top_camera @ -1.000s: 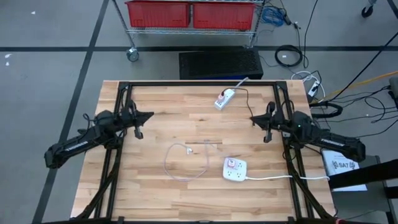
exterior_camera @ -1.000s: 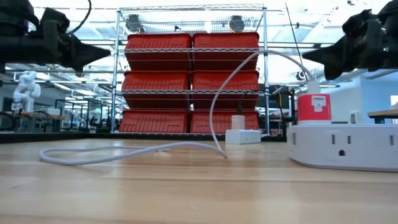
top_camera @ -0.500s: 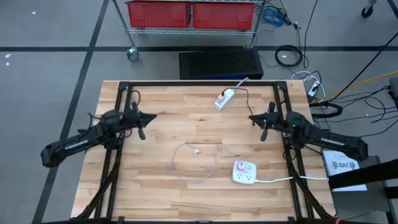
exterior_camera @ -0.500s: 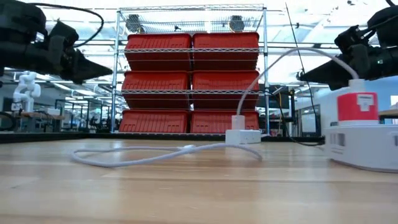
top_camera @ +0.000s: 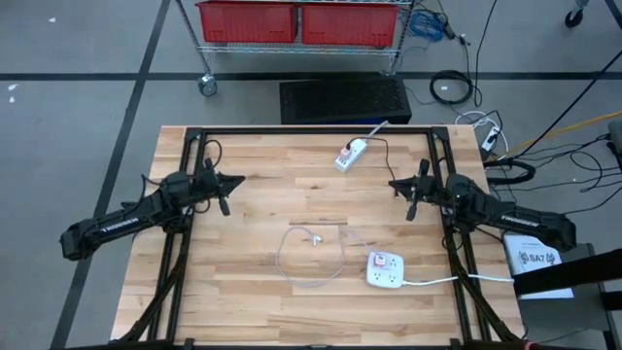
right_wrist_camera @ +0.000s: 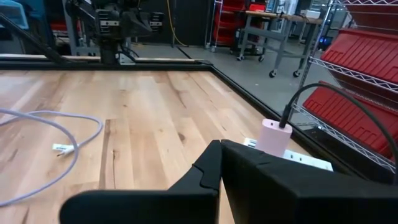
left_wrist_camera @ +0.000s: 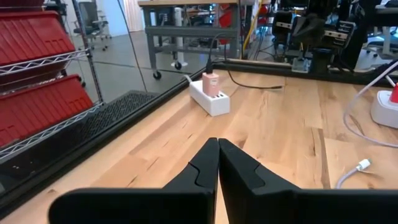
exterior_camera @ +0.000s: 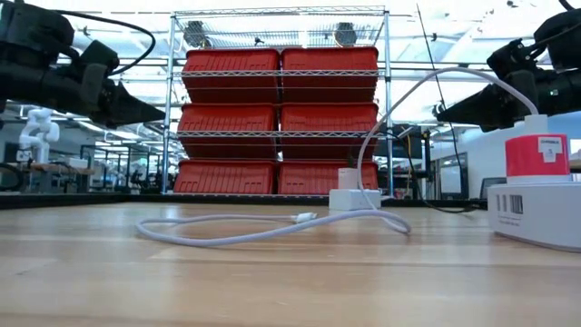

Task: Insert USB
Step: Return to Home Position

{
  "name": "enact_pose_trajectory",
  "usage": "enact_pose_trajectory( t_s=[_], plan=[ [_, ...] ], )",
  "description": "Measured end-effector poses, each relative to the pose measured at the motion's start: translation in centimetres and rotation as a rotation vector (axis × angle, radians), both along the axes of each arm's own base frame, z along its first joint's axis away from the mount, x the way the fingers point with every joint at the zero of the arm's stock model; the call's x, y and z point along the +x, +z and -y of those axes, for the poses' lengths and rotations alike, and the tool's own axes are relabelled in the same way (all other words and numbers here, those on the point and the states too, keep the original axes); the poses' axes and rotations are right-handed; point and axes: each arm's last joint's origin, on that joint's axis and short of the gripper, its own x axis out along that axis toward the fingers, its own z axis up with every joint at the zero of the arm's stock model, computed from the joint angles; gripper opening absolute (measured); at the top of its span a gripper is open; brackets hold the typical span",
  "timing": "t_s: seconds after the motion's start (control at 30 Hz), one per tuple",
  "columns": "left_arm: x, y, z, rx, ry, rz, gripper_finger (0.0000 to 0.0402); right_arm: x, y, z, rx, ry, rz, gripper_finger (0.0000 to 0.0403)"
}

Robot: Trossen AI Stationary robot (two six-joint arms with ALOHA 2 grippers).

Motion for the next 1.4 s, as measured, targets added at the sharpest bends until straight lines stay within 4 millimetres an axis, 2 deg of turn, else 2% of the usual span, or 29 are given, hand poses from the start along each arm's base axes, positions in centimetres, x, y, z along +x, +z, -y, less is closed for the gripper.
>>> enact_pose_trajectory(
  t_s=[1.4],
  plan=[
    [0.0, -0.03, 0.0, 0.001, 0.001, -0.002, 0.0019, 0.0, 0.02, -0.01, 0.052, -0.005, 0.019, 0.0]
  ],
)
